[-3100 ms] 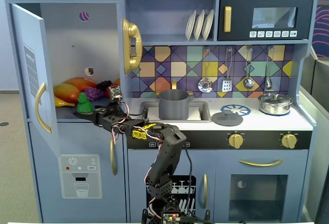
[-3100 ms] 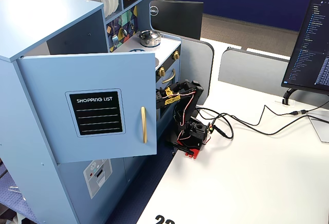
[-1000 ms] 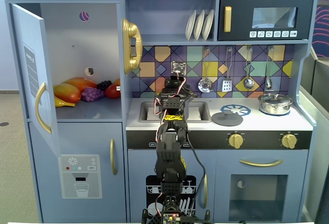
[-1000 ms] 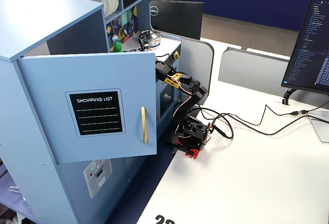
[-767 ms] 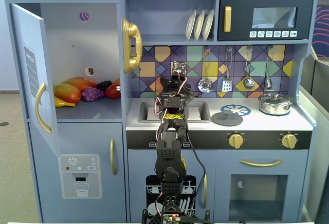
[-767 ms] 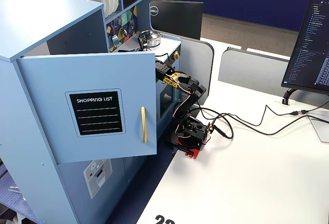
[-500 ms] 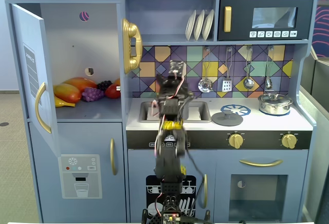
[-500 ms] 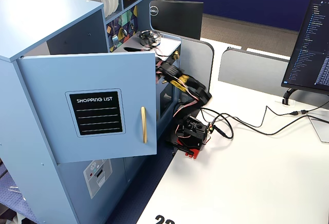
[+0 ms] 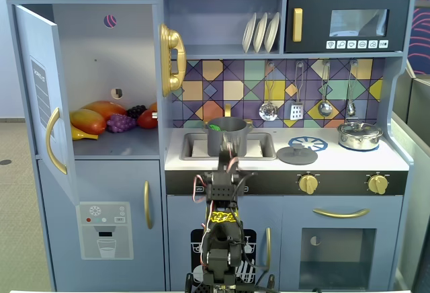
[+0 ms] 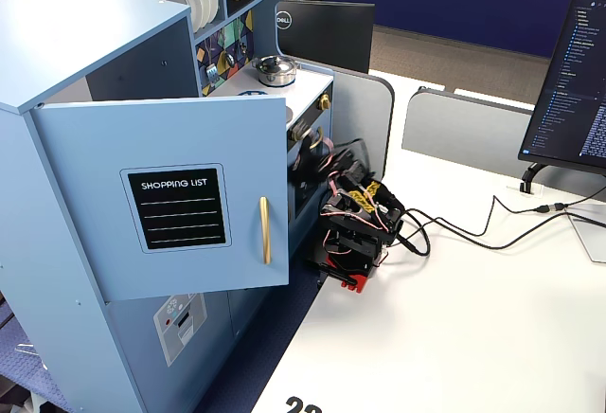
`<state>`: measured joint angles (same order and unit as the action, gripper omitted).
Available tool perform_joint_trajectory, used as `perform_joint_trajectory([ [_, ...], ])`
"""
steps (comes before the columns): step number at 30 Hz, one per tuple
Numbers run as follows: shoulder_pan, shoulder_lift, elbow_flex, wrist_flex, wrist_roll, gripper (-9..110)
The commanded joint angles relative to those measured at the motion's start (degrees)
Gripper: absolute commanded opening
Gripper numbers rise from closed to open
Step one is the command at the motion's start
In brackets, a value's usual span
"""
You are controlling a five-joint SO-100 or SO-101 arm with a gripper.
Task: Pick up the green pineapple from the left cabinet and place it in the gray recipient
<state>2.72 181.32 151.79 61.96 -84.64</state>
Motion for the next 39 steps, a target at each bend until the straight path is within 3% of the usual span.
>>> perform_joint_trajectory([
  [1,0.79,0.62,14.24,-3.16,0.62,11],
  [3,0.44,0.62,18.90,-2.20,-0.26,9],
  [12,-1.41,0.79,20.13,24.96,-5.45,2],
  [13,-1.32,0.79,20.13,25.75,-2.37,2],
  [39,-0.44,0.79,20.13,25.66,-1.85,5],
])
